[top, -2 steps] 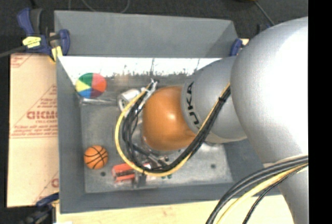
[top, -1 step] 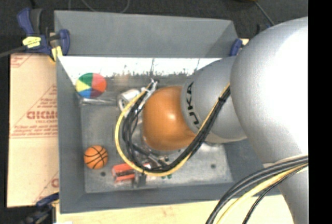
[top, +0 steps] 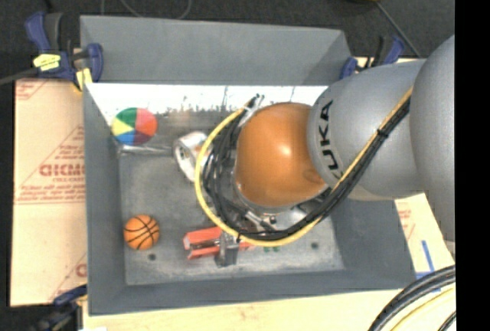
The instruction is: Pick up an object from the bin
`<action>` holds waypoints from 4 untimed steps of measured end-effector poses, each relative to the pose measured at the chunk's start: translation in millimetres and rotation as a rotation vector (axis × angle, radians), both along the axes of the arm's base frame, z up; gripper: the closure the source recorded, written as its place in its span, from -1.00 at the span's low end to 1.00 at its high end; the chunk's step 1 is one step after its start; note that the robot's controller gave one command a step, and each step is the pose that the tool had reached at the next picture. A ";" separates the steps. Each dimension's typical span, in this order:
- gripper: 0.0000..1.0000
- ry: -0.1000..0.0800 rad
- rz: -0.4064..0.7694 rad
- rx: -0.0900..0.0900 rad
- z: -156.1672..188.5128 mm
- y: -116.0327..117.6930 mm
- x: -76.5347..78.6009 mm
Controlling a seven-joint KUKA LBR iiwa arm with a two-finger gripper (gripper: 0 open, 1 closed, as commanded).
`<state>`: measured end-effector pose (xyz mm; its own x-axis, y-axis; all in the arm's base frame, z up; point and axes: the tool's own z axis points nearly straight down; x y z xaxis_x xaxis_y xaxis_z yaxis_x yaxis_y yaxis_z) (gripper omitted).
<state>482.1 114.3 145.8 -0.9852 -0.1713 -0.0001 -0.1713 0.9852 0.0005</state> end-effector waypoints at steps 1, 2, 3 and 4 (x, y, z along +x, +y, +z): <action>1.00 0.000 -0.001 0.000 0.0 0.1 0.0; 1.00 0.006 0.003 -0.003 52.5 -6.0 1.1; 1.00 -0.014 -0.028 0.003 33.7 7.9 6.4; 1.00 0.002 -0.031 0.001 12.8 8.9 3.2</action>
Offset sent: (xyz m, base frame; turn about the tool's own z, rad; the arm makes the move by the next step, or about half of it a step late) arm 0.0053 -0.0124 0.1325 -0.0075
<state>485.2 123.2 158.7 -0.9901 -0.1405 0.0017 -0.1405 0.9901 0.0020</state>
